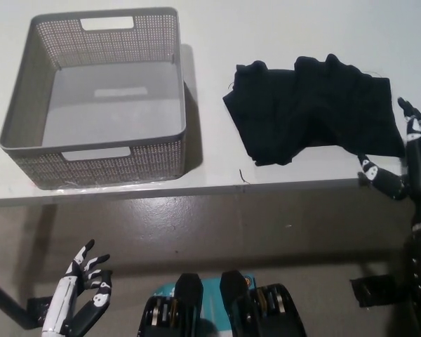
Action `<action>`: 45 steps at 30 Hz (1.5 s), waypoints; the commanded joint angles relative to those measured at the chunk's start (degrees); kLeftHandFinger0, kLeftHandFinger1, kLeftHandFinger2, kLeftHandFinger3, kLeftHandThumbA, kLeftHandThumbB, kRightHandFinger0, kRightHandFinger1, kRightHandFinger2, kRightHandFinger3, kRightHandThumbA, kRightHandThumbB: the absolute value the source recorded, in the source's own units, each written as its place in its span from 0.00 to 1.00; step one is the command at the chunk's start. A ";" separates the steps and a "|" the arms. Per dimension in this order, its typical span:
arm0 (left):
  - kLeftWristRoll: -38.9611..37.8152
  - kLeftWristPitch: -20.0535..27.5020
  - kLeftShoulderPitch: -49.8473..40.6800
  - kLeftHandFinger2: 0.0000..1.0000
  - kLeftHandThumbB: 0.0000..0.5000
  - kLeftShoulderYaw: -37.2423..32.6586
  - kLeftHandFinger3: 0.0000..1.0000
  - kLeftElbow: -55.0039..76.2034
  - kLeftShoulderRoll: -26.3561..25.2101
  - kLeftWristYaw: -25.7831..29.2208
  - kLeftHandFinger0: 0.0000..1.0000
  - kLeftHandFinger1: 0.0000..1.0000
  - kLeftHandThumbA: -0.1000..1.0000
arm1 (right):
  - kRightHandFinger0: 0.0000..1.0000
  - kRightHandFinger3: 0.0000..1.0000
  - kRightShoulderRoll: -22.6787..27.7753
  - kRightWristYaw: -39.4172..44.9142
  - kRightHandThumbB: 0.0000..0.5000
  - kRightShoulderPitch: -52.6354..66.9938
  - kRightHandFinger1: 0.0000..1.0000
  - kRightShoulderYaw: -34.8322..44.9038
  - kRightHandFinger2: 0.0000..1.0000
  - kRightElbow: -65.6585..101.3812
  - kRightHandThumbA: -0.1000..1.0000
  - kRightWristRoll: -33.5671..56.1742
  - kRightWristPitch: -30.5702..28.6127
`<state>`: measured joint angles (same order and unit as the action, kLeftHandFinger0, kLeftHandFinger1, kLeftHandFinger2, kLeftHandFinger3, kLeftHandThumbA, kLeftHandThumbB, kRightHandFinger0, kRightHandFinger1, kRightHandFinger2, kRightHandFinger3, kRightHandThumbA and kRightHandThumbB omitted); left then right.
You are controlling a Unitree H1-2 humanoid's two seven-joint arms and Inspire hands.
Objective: Use the right hand to pick up a t shirt on the right hand side and place it into a contianer on the left side
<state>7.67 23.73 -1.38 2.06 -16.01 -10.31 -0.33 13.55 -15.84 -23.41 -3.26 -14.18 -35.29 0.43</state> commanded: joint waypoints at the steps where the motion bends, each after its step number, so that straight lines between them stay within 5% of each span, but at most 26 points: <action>1: 0.31 1.00 0.21 0.82 0.52 -0.19 1.00 1.13 -1.40 -0.25 0.61 0.70 0.51 | 1.00 1.00 0.30 -0.57 0.49 -2.52 1.00 -0.90 1.00 -0.33 0.86 -1.25 1.01; 4: 0.30 1.27 0.18 0.82 0.53 -0.32 1.00 1.08 -1.54 -0.43 0.59 0.68 0.51 | 1.00 1.00 -0.10 -0.25 0.45 -2.96 1.00 -1.79 1.00 -1.37 0.75 -0.67 0.69; 9: 0.36 2.19 0.20 0.80 0.52 -0.40 1.00 0.32 -1.66 -0.14 0.57 0.66 0.50 | 1.00 1.00 -0.65 -0.53 0.52 -3.36 1.00 -2.73 1.00 -2.59 0.79 -0.48 0.69; 45: -0.30 0.03 0.13 0.81 0.56 -1.95 1.00 1.80 -2.26 -1.50 0.53 0.61 0.51 | 1.00 1.00 -3.32 -1.92 0.47 -14.64 1.00 -4.68 1.00 -17.56 0.86 1.60 -1.58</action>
<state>7.65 23.56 -1.40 0.23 -15.75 -11.56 -1.14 10.06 -15.87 -33.39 -7.69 -29.50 -34.74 1.36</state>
